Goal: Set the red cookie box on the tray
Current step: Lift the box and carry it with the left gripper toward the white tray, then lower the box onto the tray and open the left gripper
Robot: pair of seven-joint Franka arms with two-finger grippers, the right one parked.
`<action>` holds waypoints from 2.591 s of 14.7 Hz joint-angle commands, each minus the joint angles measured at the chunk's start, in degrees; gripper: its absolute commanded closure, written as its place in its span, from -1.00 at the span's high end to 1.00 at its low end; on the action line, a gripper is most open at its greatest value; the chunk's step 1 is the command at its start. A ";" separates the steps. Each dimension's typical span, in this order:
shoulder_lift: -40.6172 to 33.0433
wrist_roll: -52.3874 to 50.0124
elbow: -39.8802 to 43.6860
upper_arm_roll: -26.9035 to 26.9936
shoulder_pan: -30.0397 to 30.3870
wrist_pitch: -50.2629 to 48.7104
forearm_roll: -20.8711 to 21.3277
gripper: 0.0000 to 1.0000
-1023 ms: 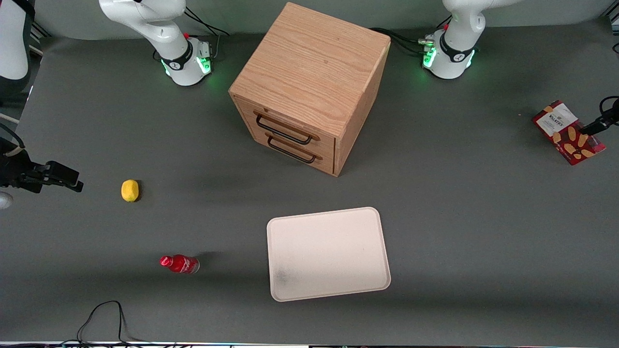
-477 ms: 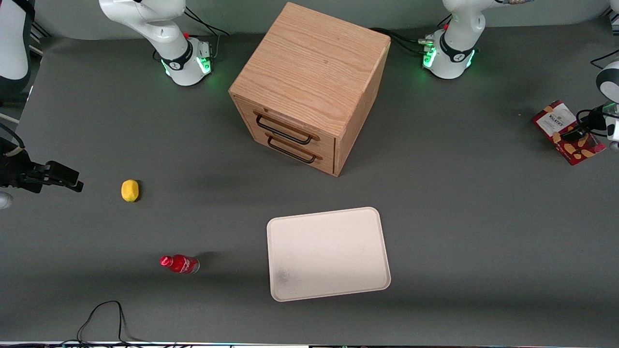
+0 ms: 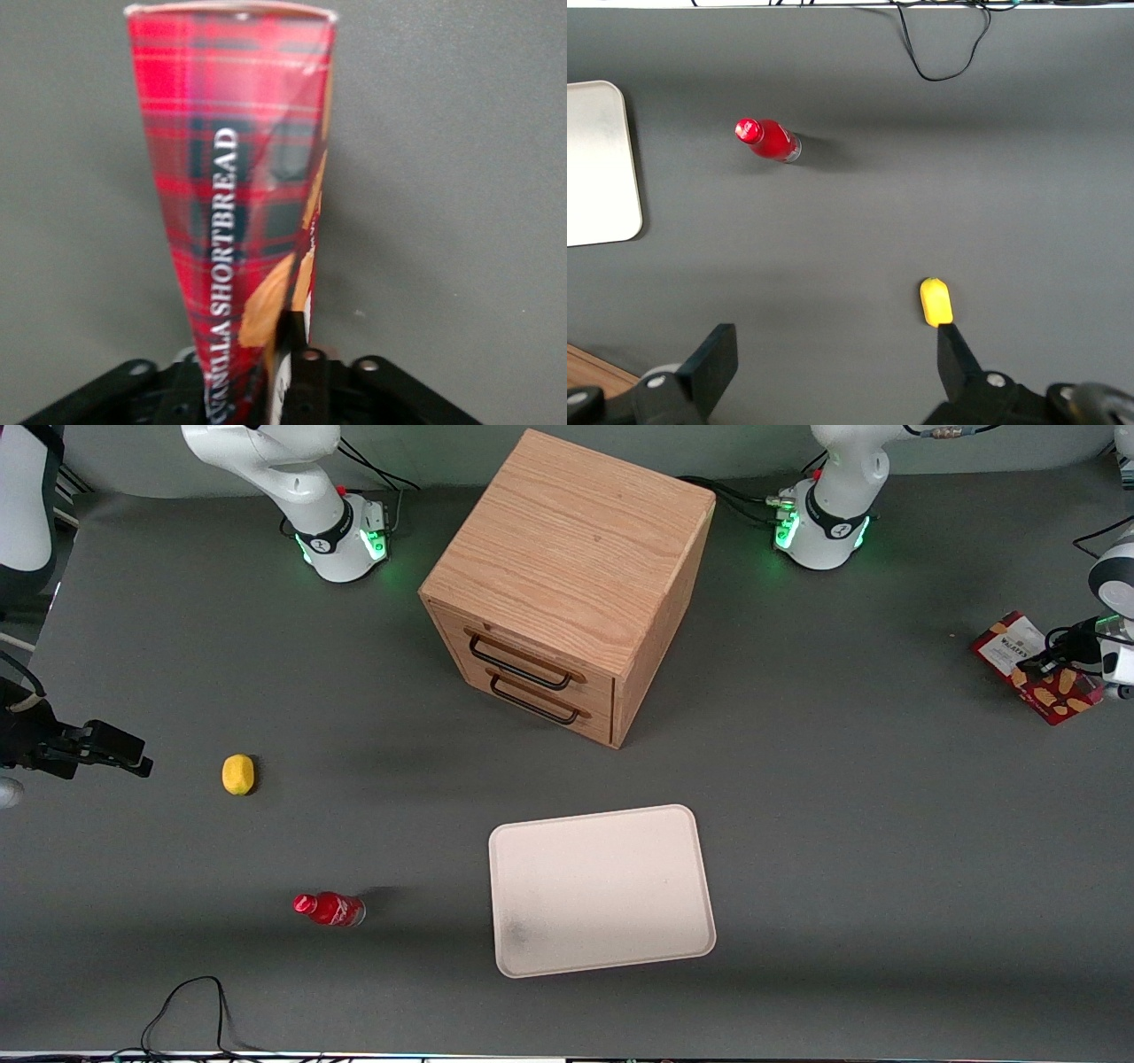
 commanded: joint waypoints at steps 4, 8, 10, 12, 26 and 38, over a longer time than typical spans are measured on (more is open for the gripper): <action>-0.79 7.73 5.35 -3.38 -2.21 -5.70 2.62 -1.00; -1.58 7.65 21.14 -8.64 -4.49 -22.10 2.01 -1.00; -2.03 7.04 30.19 -13.30 -5.29 -30.63 0.70 -1.00; -2.03 6.33 39.07 -17.69 -6.34 -38.46 -0.97 -1.00; 21.85 -25.13 65.47 -43.55 -20.93 -24.36 0.69 -1.00; 33.83 -39.38 64.35 -43.38 -25.94 -15.13 8.40 0.98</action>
